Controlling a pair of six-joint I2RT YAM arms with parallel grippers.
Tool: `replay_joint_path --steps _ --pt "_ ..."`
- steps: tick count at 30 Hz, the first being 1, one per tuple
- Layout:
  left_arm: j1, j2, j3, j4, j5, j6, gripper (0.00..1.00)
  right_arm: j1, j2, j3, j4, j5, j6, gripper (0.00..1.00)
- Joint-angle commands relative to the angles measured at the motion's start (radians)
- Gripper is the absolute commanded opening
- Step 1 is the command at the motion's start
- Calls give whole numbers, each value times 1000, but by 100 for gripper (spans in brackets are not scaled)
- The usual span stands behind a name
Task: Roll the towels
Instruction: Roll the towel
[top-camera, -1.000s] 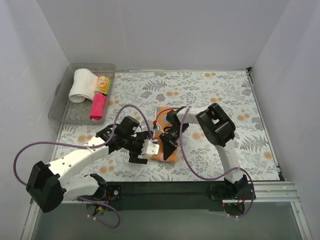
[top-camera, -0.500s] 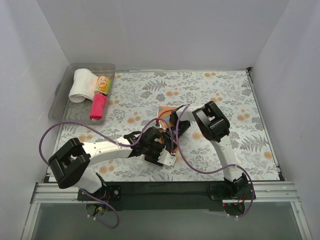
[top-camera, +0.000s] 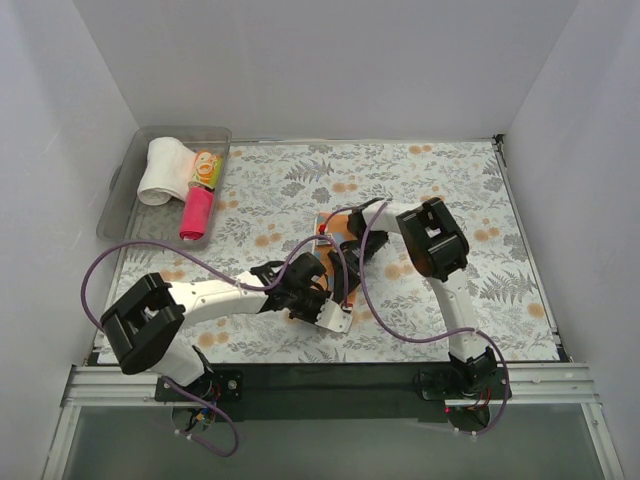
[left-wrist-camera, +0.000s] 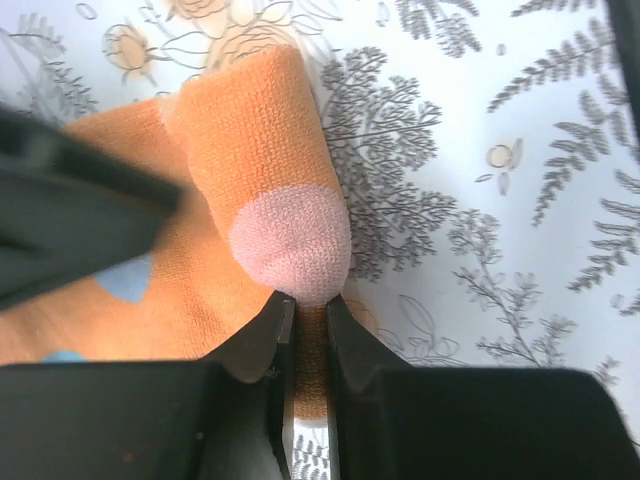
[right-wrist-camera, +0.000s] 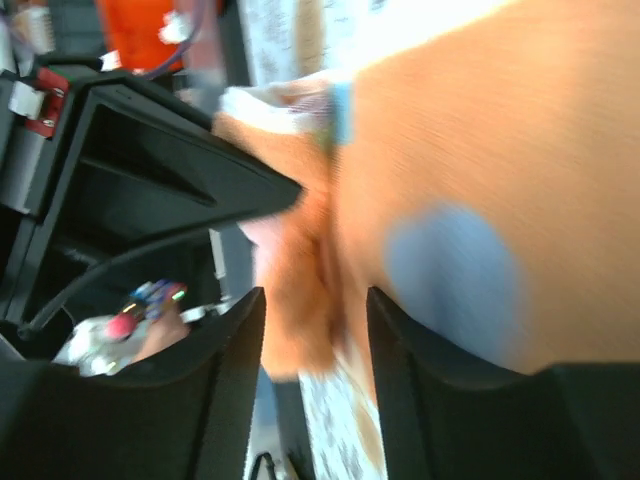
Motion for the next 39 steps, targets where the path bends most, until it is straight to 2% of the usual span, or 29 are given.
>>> replay_joint_path --steps 1,4,7,11,17,20,22,24,27,31,39 --pt "-6 33 20 -237 118 -27 0 -99 -101 95 57 172 17 45" --pt "7 74 75 -308 164 -47 0 -157 -184 155 71 226 32 47" --pt "48 136 147 -380 236 -71 0 -191 -299 130 136 321 57 47" --pt "166 281 281 -522 350 -94 0 -205 -486 -17 267 425 95 47" --pt "290 513 492 -654 433 -104 0 -211 -802 -277 431 561 123 48" --pt "330 625 563 -700 444 -111 5 -205 -939 -399 468 583 89 57" --pt "347 685 629 -727 447 -113 5 -156 -994 -468 473 589 28 63" --pt "373 755 686 -745 463 -122 6 -67 -1005 -494 479 644 6 63" --pt "399 827 740 -782 485 -124 5 -6 -982 -505 502 658 -6 64" --pt "435 910 793 -819 529 -128 4 118 -895 -488 540 759 -9 61" --pt "450 949 774 -825 533 -134 7 315 -804 -496 728 775 91 58"
